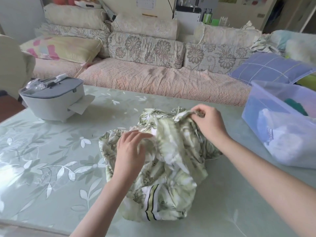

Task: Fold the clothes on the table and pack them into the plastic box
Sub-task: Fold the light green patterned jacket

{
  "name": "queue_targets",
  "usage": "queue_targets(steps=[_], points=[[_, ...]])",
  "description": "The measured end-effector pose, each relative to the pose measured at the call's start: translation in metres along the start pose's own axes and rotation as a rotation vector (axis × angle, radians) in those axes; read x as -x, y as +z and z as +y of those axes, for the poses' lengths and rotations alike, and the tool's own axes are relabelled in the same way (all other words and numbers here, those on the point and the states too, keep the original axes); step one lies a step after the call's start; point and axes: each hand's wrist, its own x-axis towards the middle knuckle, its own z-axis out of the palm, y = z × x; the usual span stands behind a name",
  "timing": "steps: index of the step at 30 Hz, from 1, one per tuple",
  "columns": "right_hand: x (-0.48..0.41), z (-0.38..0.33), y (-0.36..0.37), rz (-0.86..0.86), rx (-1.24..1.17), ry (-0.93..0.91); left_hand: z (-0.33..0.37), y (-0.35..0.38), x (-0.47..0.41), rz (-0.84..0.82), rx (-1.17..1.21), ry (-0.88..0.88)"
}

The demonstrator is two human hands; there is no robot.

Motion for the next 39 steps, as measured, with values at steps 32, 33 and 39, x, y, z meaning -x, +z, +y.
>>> queue_targets(steps=[32, 33, 39], points=[[0.019, 0.048, -0.065, -0.714, 1.245, 0.435, -0.003, 0.018, 0.034, -0.608, -0.578, -0.076], [0.017, 0.043, -0.065, -0.575, 1.168, 0.337, -0.002, 0.017, 0.033, -0.557, -0.566, -0.082], [0.019, 0.020, -0.026, -0.640, 0.760, -0.075, -0.002, 0.024, 0.027, -0.530, -0.429, 0.045]])
